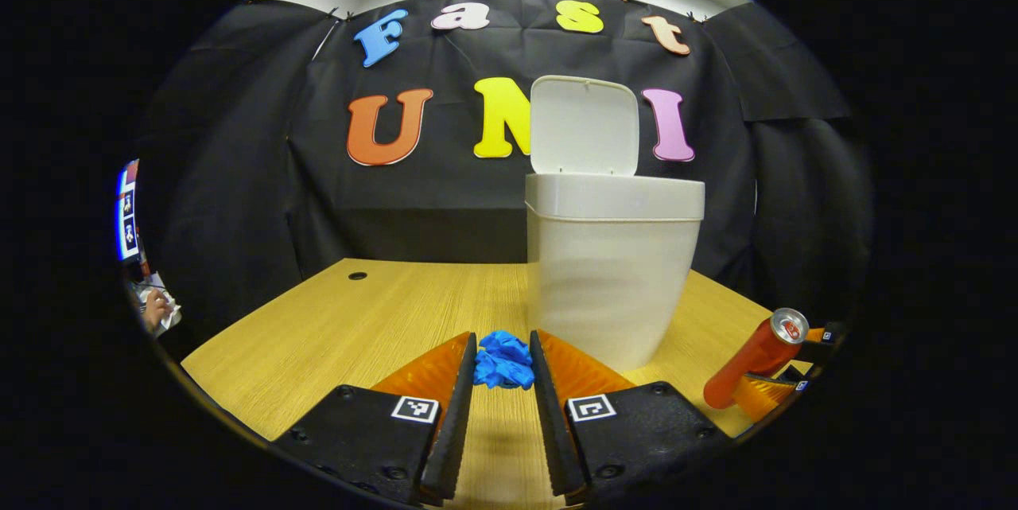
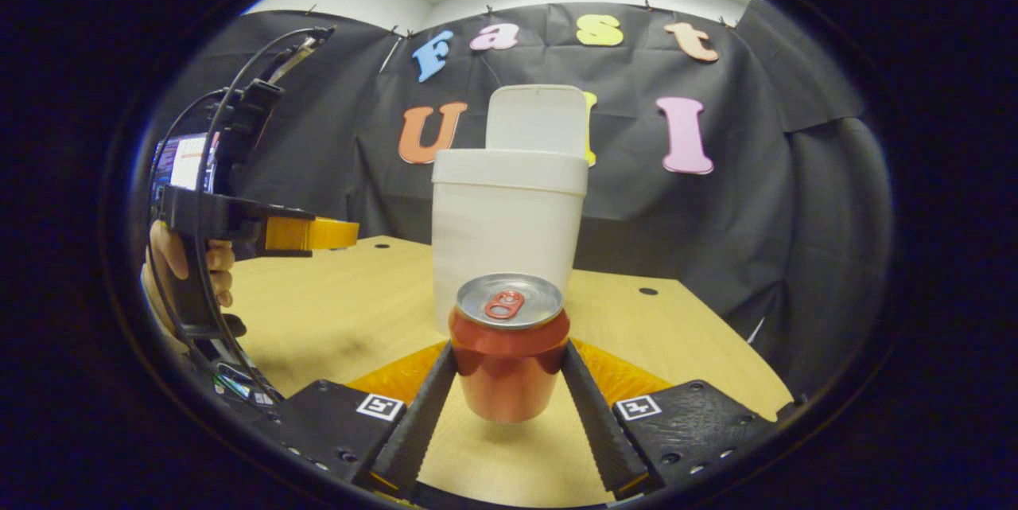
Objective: Press the lid of the desktop garbage bin to open it, pick up the crumpled paper on the desktop and throw it into the bin, then pick up the pop can on the desktop and drop it into the bin, and finally close the garbage bin lid.
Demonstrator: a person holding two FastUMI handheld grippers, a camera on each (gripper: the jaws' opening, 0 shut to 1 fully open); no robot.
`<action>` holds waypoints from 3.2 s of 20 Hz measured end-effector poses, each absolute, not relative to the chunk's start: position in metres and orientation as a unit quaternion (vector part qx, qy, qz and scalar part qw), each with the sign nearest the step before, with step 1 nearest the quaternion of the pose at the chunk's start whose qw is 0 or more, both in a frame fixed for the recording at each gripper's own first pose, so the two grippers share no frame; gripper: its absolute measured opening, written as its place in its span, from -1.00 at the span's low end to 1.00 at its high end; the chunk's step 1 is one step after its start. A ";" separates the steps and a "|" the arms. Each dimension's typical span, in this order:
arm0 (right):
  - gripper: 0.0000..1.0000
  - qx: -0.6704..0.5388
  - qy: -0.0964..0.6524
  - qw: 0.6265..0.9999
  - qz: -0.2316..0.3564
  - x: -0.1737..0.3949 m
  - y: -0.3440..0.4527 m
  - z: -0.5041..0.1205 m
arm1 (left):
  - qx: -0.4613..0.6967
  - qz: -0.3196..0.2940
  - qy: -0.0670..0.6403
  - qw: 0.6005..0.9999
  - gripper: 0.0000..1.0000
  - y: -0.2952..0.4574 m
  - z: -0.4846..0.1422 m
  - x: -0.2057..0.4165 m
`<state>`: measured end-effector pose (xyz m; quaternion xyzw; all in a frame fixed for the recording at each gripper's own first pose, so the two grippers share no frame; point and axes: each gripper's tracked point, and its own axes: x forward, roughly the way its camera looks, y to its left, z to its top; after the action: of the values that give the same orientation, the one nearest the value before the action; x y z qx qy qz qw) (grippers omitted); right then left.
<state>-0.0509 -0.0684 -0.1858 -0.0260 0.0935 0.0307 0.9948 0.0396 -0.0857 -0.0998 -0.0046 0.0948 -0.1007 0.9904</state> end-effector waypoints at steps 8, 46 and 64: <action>0.63 0.008 0.083 0.996 -0.014 -0.052 -0.107 -0.161 | 0.041 -0.074 0.005 0.996 -0.13 -0.092 0.001 0.073; 0.63 0.040 0.011 0.999 0.025 -0.070 -0.115 -0.159 | -0.027 -0.181 0.013 0.983 0.96 -0.233 0.012 0.153; 0.63 -0.026 0.021 0.999 -0.023 -0.053 -0.110 -0.164 | 0.014 -0.131 -0.043 0.990 0.95 -0.143 -0.021 0.041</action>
<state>-0.0534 -0.1103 -0.1636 -0.0262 0.0210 -0.0227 0.9992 0.0410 -0.1430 -0.0209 0.0139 -0.0431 -0.1308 0.9904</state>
